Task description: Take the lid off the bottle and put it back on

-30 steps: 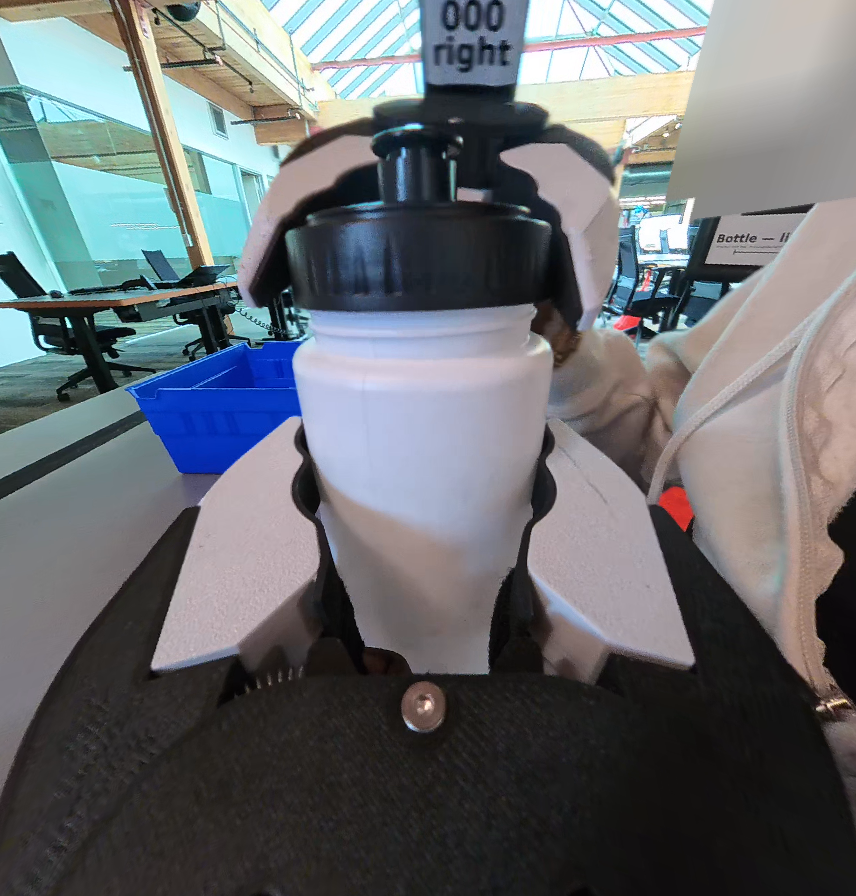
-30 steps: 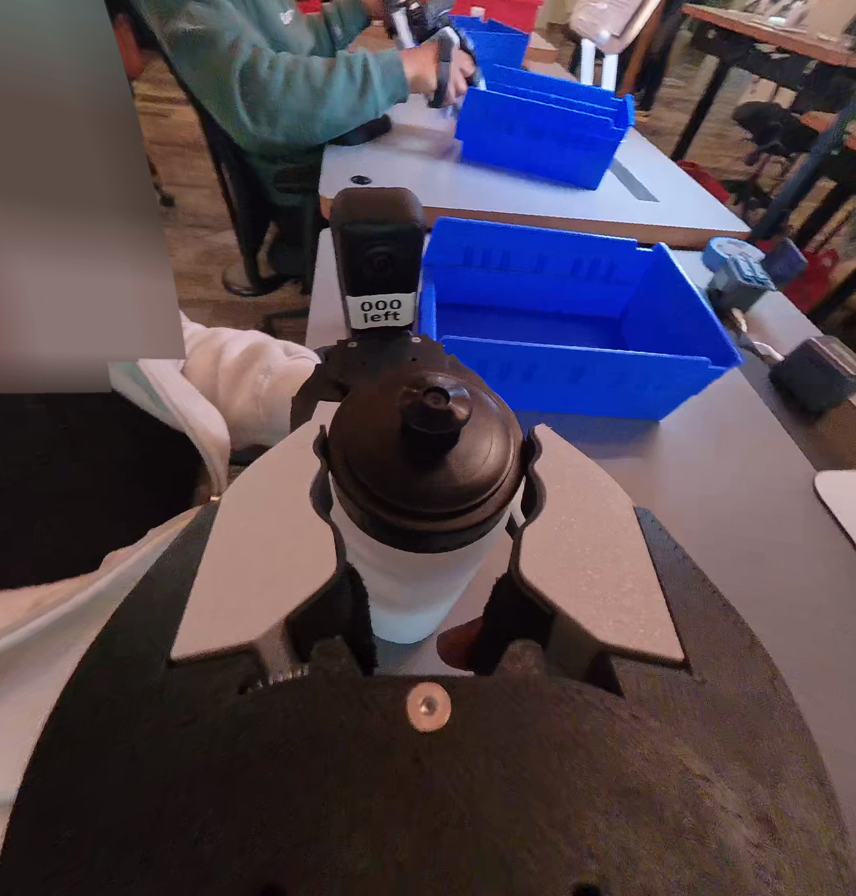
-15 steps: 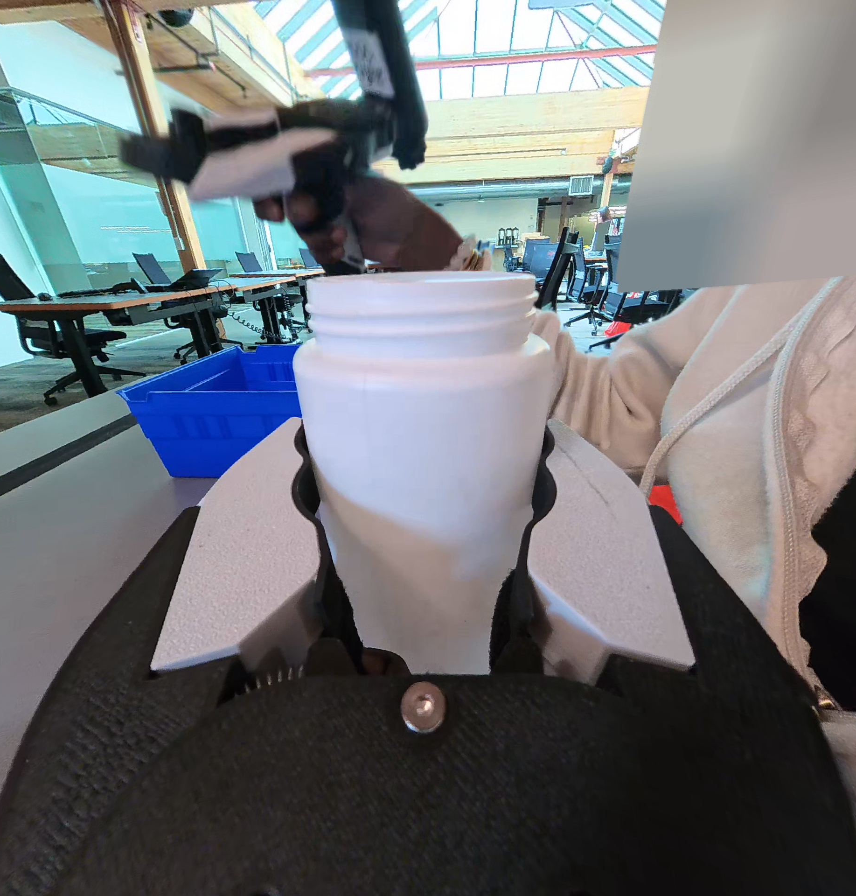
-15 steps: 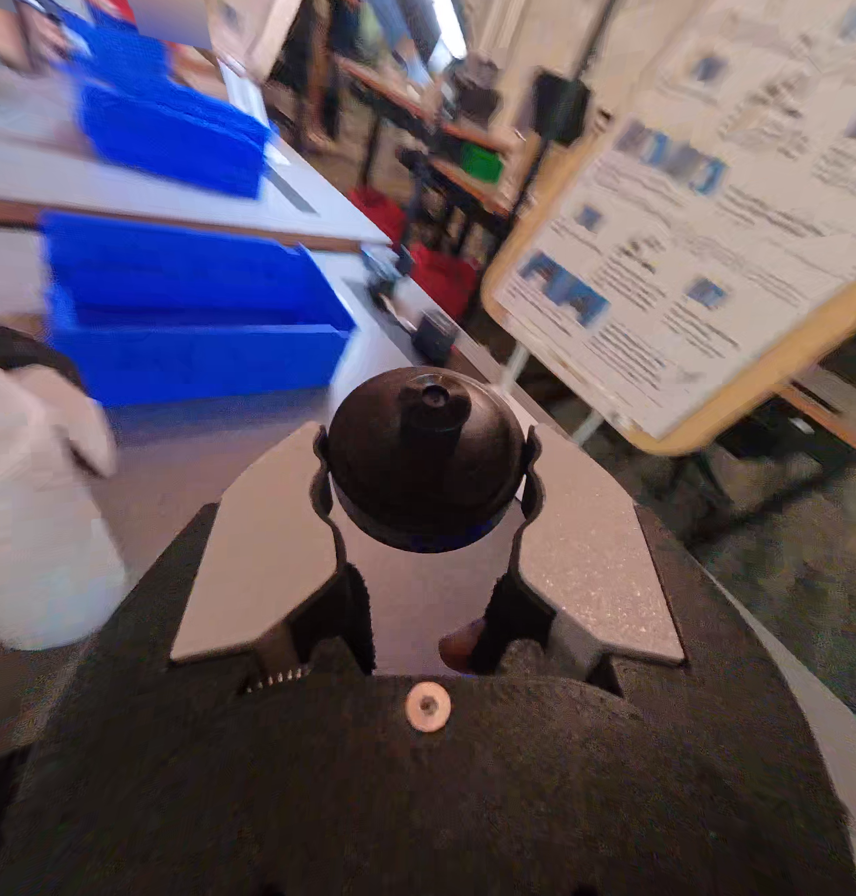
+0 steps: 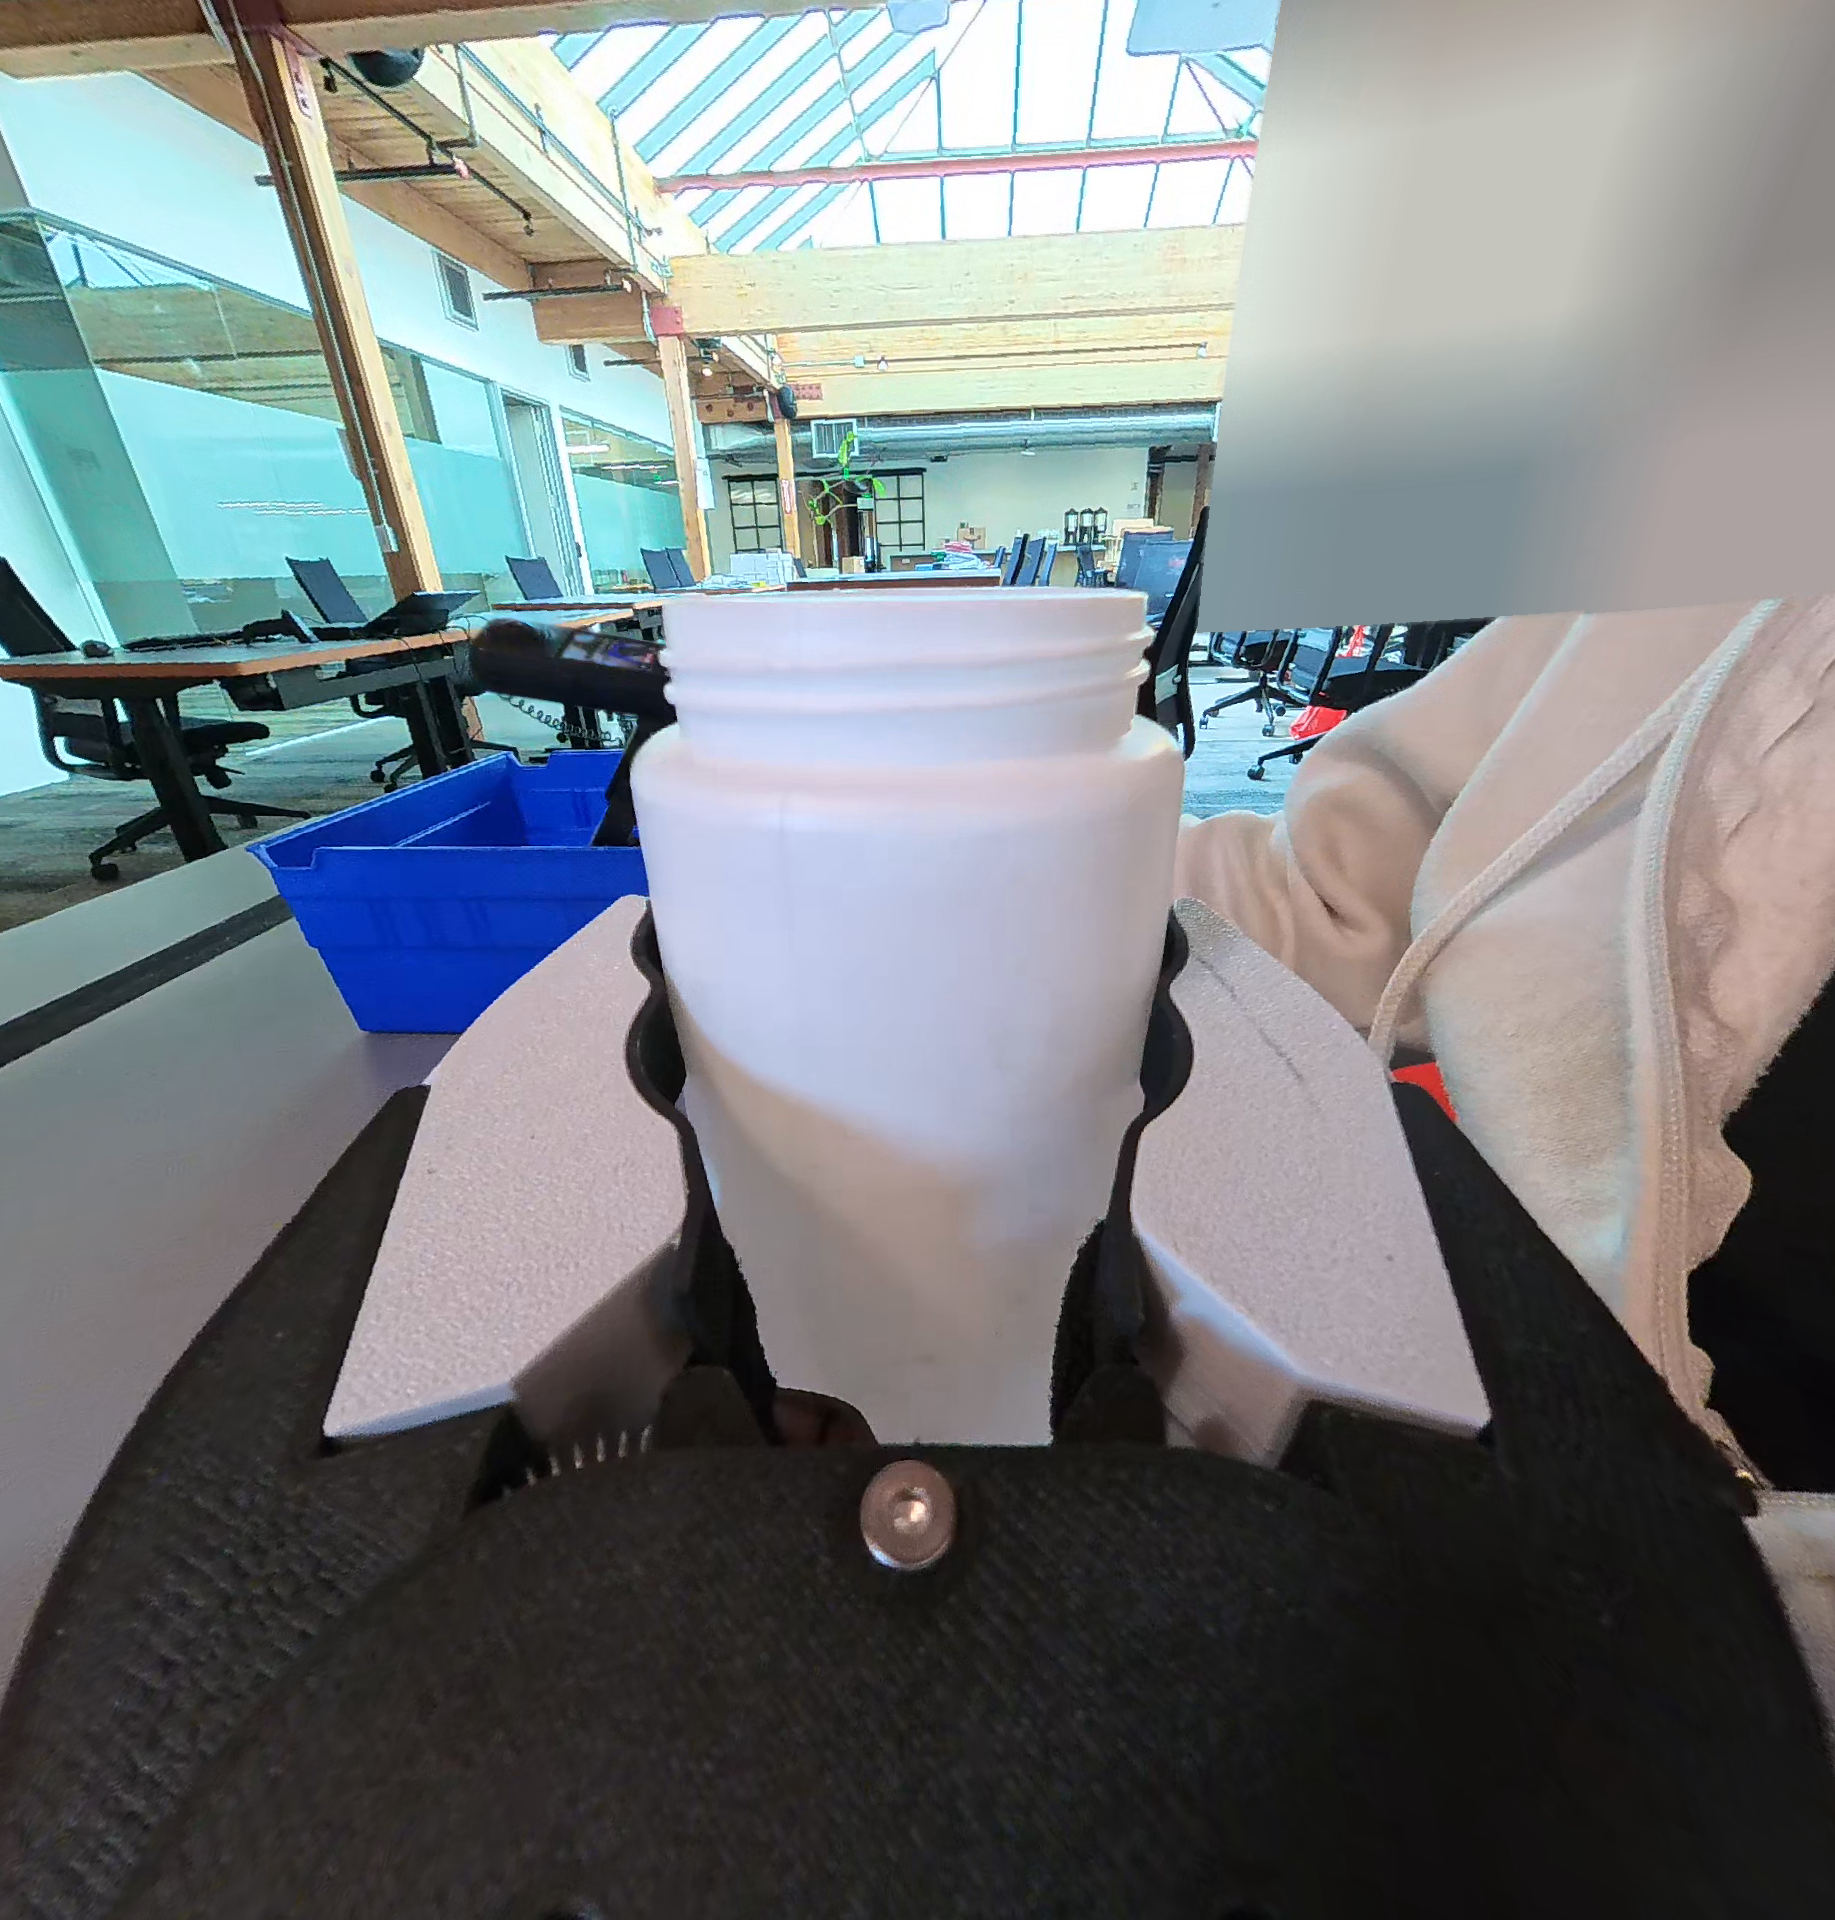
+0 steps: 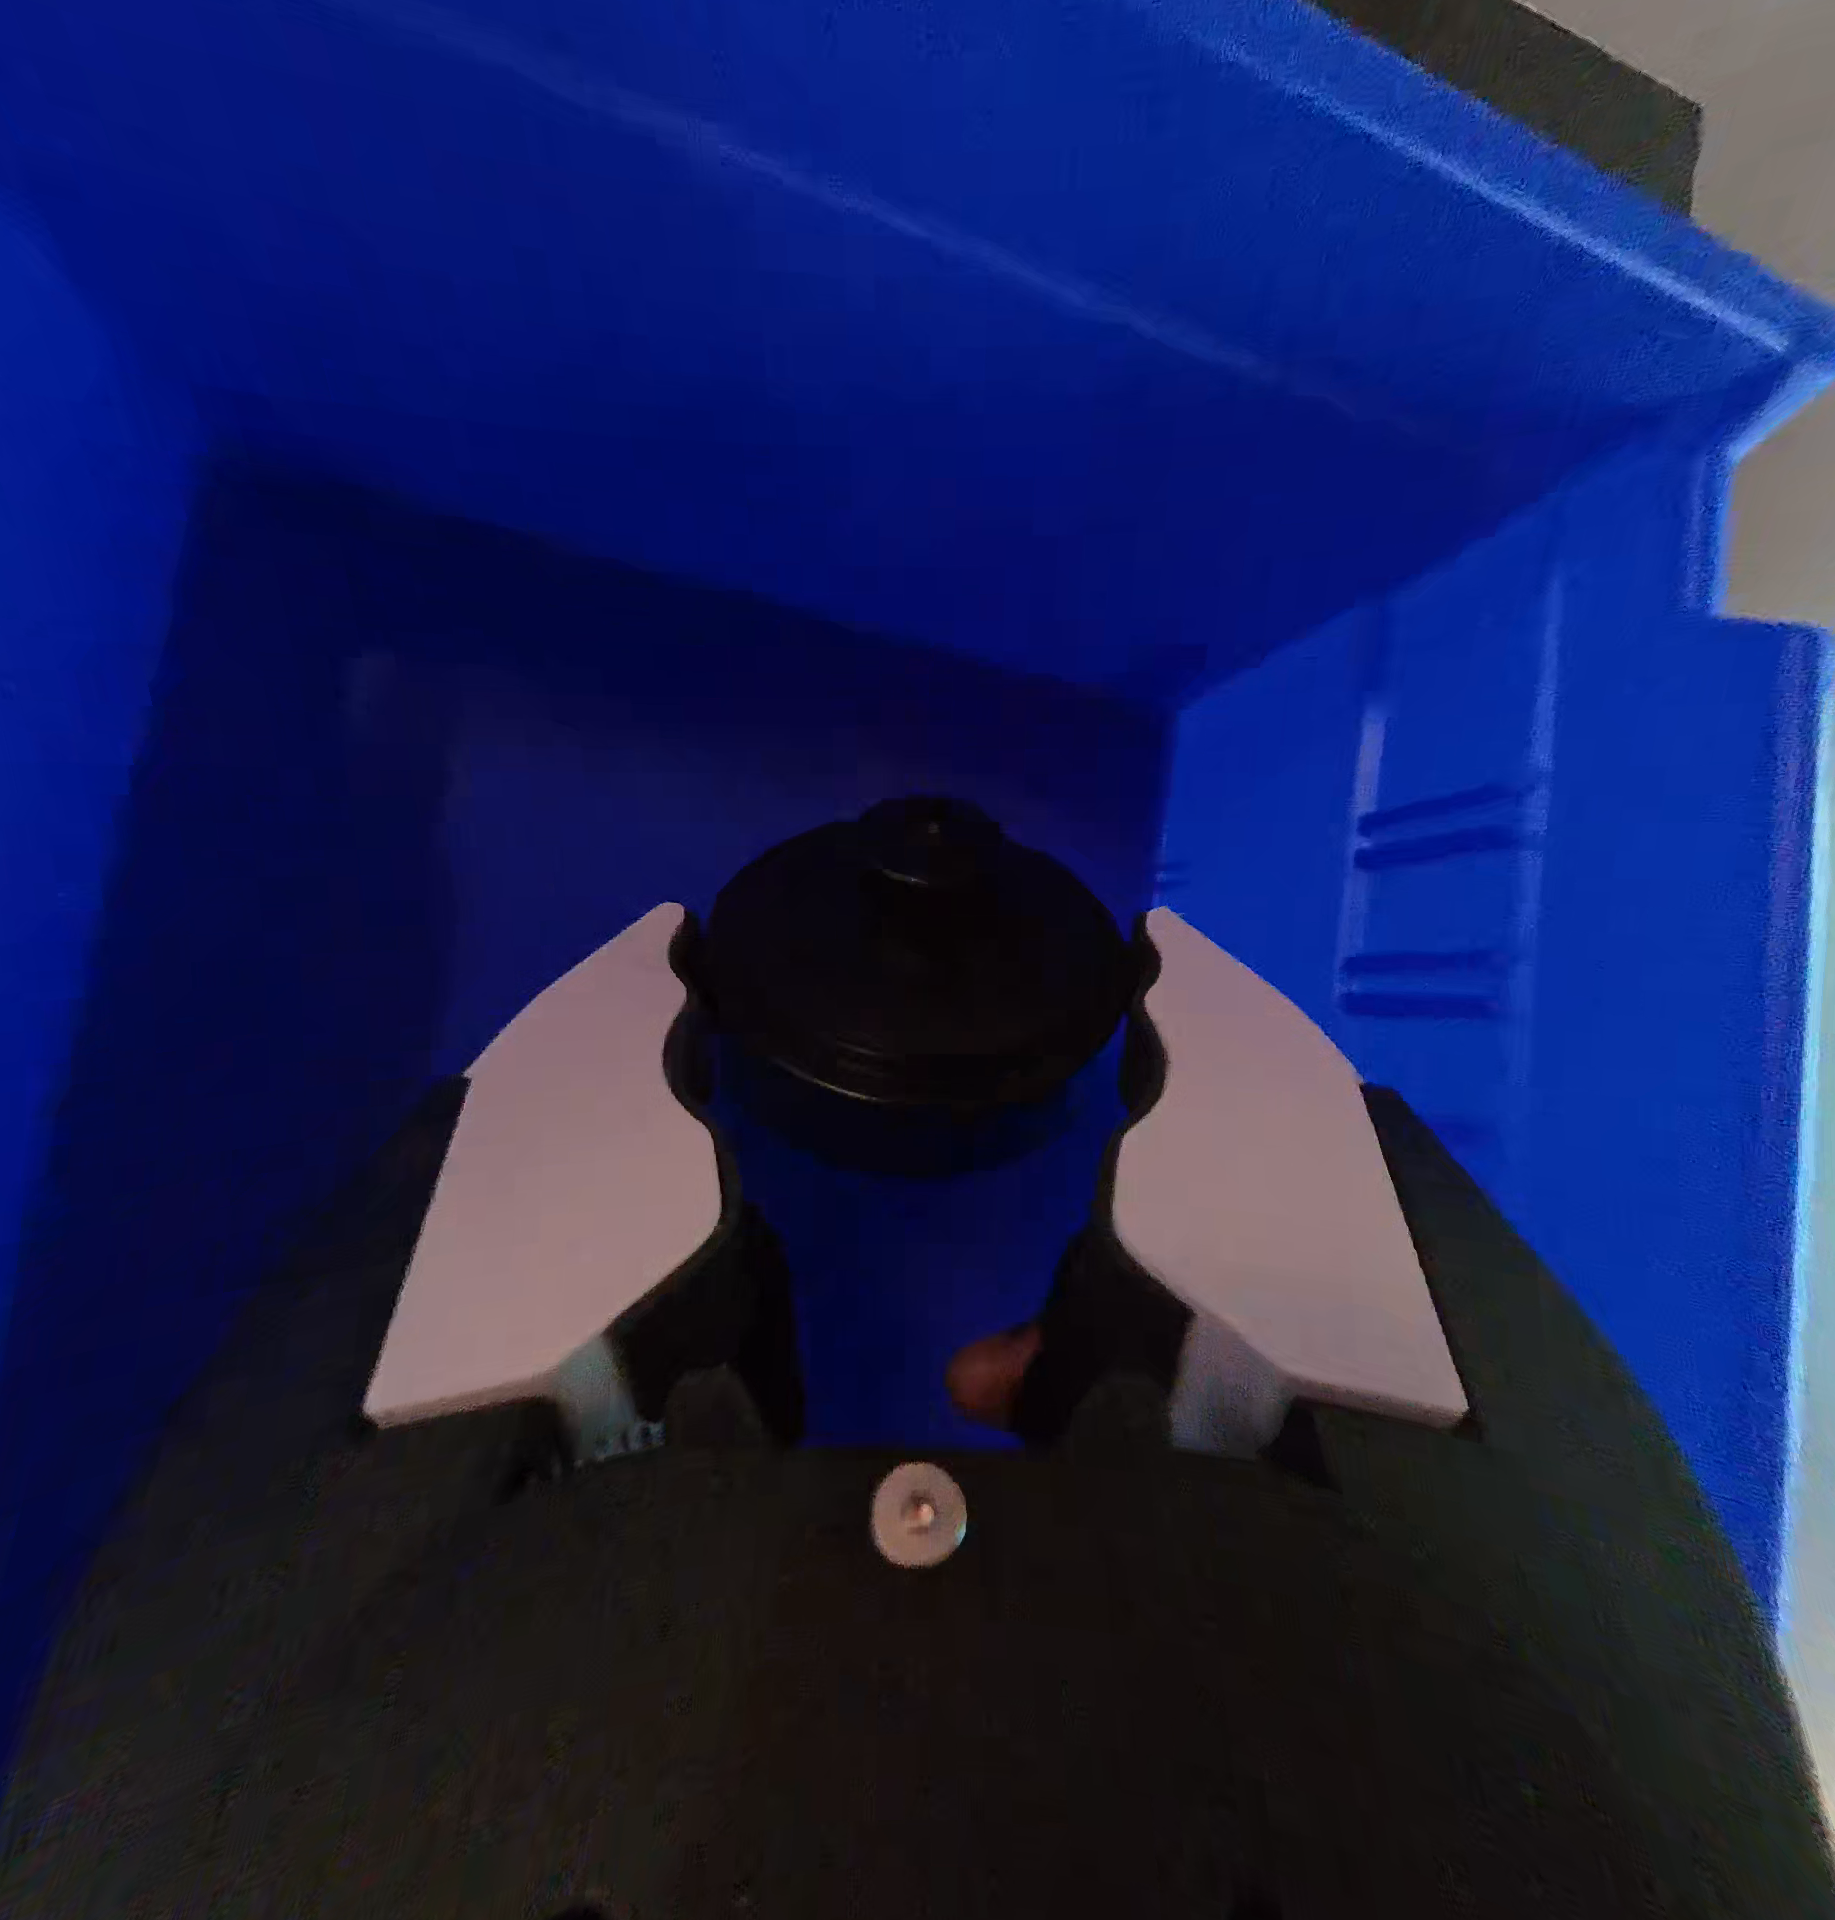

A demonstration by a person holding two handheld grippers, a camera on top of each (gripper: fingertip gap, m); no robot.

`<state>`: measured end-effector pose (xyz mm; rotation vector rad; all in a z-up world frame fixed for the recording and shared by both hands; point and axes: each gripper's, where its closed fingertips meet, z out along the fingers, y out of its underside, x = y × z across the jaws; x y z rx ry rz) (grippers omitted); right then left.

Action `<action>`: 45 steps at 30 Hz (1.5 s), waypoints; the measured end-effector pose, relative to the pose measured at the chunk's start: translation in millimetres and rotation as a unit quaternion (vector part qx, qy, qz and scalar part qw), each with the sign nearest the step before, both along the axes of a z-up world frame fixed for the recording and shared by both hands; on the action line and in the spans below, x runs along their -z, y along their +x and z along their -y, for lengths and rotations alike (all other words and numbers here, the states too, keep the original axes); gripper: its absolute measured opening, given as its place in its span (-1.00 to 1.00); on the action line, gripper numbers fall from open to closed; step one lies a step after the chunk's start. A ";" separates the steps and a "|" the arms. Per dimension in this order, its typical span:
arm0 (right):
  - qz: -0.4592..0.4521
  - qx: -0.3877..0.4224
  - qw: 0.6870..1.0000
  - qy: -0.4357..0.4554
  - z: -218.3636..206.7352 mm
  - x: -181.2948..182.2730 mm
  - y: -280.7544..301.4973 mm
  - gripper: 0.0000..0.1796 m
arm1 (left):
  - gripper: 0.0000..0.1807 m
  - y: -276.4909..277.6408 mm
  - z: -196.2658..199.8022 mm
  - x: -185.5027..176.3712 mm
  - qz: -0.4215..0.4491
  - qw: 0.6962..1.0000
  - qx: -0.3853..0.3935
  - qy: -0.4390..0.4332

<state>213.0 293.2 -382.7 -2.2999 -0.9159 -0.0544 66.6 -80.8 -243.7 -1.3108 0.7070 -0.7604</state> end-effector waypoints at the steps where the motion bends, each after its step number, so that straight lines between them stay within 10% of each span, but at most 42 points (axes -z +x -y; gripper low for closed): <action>1: 0.011 0.011 1.000 0.008 -3.0 -0.5 5.3 -0.12 | -0.03 0.0 0.0 0.0 0.000 1.000 0.000 0.000; 5: -0.001 0.016 0.998 0.056 -1.4 -28.0 5.4 0.23 | -0.03 -0.4 -0.6 -0.1 0.003 1.000 -0.001 -0.001; 10: -0.125 -0.125 0.966 0.186 62.9 -139.6 -50.1 0.07 | -0.03 -0.6 -1.2 -0.2 0.008 1.000 0.002 -0.004; 14: -0.259 -0.515 0.791 0.205 251.5 -220.4 -138.9 -0.28 | -0.03 -0.7 -1.0 0.0 0.010 1.000 0.002 -0.005; 17: -0.142 -0.739 0.621 0.218 375.7 -201.8 -147.1 -0.38 | -0.03 -0.7 -0.5 0.1 0.007 1.000 0.002 -0.004; 19: -0.066 -0.780 0.576 0.235 404.2 -185.3 -151.1 -0.48 | -0.03 -1.1 0.0 0.1 0.006 1.000 0.001 -0.003; 23: 0.042 -0.765 0.614 0.189 397.6 -152.3 -161.9 -0.47 | -0.03 -3.2 -1.0 0.4 0.011 1.000 -0.001 -0.009; 28: 0.015 -0.809 0.569 0.149 421.0 -149.6 -133.9 -0.73 | -0.01 -3.6 8.1 -5.4 0.054 0.997 0.046 -0.024; 39: -0.040 -0.467 0.746 0.472 310.1 -223.1 -69.3 -0.92 | -0.09 -57.0 -13.7 -28.3 0.139 0.982 -0.117 0.043; 45: -0.048 -0.389 0.816 0.426 244.3 -184.6 -35.2 -0.93 | -0.08 -55.4 -18.5 -22.1 0.117 0.983 -0.136 0.045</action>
